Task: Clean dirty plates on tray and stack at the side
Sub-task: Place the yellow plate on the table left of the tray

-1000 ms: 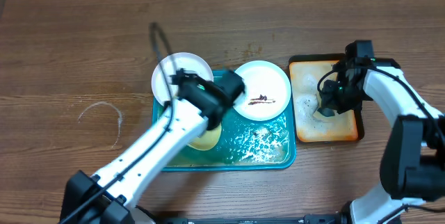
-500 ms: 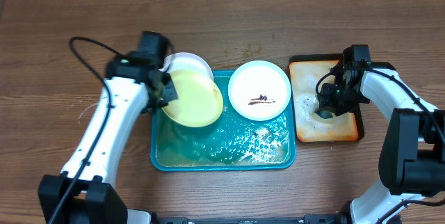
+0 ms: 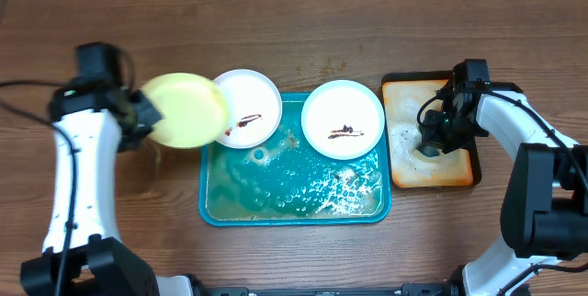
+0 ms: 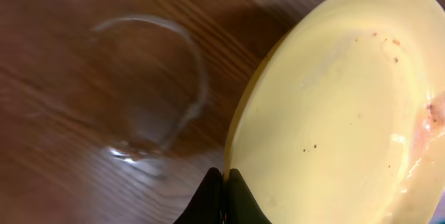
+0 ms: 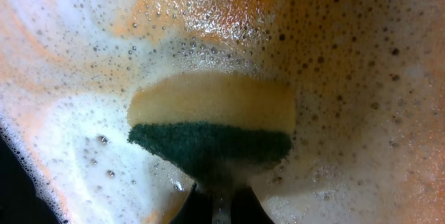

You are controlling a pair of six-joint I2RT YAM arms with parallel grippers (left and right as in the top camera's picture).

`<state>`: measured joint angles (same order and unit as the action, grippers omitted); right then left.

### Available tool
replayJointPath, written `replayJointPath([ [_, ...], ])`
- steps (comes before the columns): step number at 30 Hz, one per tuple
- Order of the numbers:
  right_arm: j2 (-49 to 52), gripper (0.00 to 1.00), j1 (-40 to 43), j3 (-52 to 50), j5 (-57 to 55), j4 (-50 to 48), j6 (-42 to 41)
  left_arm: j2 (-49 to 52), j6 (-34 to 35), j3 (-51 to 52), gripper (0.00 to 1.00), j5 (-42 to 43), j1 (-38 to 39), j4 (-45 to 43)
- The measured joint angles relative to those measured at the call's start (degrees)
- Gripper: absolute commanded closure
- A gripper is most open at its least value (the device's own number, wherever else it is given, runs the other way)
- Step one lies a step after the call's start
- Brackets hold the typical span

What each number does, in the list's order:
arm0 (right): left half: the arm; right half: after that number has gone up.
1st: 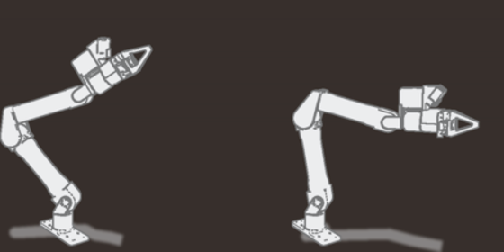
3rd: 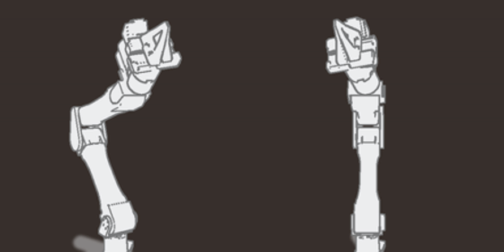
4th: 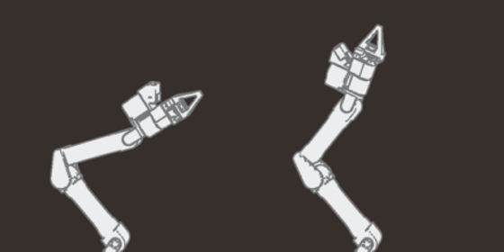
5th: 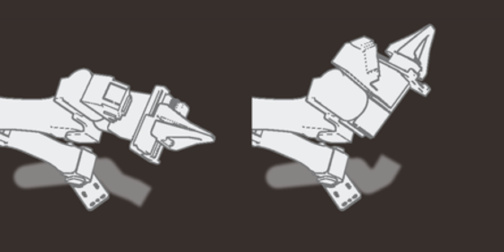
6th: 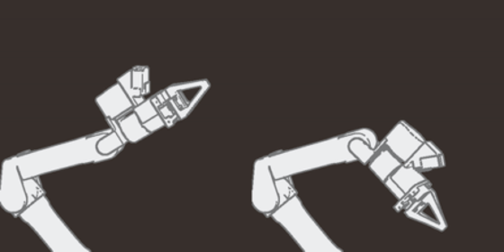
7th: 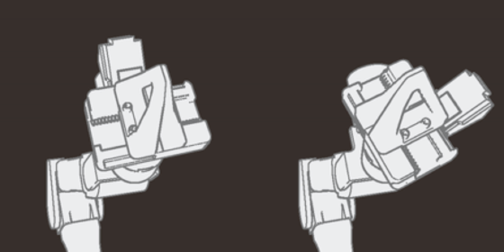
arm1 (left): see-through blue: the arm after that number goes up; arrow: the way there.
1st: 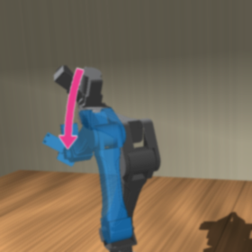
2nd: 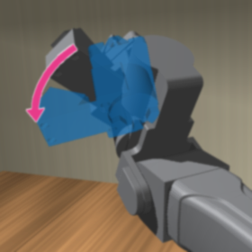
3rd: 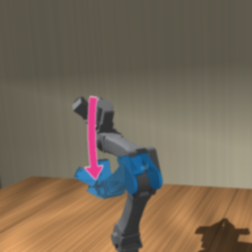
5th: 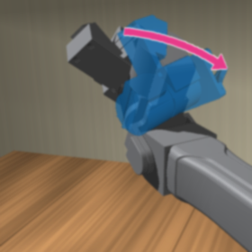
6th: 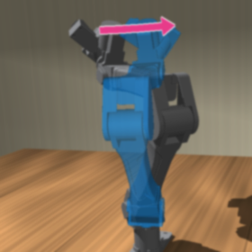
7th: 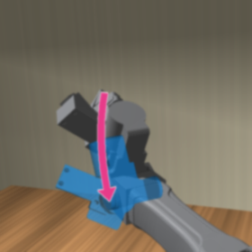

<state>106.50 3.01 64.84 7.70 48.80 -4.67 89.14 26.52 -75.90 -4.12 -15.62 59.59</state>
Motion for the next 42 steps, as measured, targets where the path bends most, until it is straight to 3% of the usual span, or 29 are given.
replayJointPath([
  [8, 0.0, 0.96, 0.0, 0.0, 0.02, 0.02, 0.0, 0.0, 2.34, 0.0, 0.96, -5.01, -10.88, -3.13],
  [21, 0.0, 0.96, 0.0, 0.0, 0.02, 0.15, 0.0, 7.58, 3.63, 0.02, 0.96, -12.98, -13.16, 0.72],
  [24, 0.0, 0.96, 0.0, 0.0, 0.02, 0.22, -0.02, 8.79, 3.85, 0.02, 0.87, -13.77, -13.16, 1.18],
  [27, 0.0, 0.95, 0.0, 0.0, 0.02, 0.2, 0.0, 8.92, 4.31, 0.02, 0.66, -13.99, -13.16, 1.31],
  [35, 0.0, 0.95, 0.0, -0.02, 0.04, 0.26, -0.02, 8.92, 3.67, -0.7, 0.63, -8.41, -13.0, 1.99],
  [39, 0.0, 0.95, 0.0, -0.02, 0.04, 0.33, 0.0, 8.92, -0.85, -3.8, 0.6, -1.29, -11.15, -0.26],
  [42, 0.0, 0.91, 0.0, -0.02, 0.04, 0.33, -0.02, 8.9, -7.34, -6.25, 0.51, 6.27, -7.48, -5.9],
])
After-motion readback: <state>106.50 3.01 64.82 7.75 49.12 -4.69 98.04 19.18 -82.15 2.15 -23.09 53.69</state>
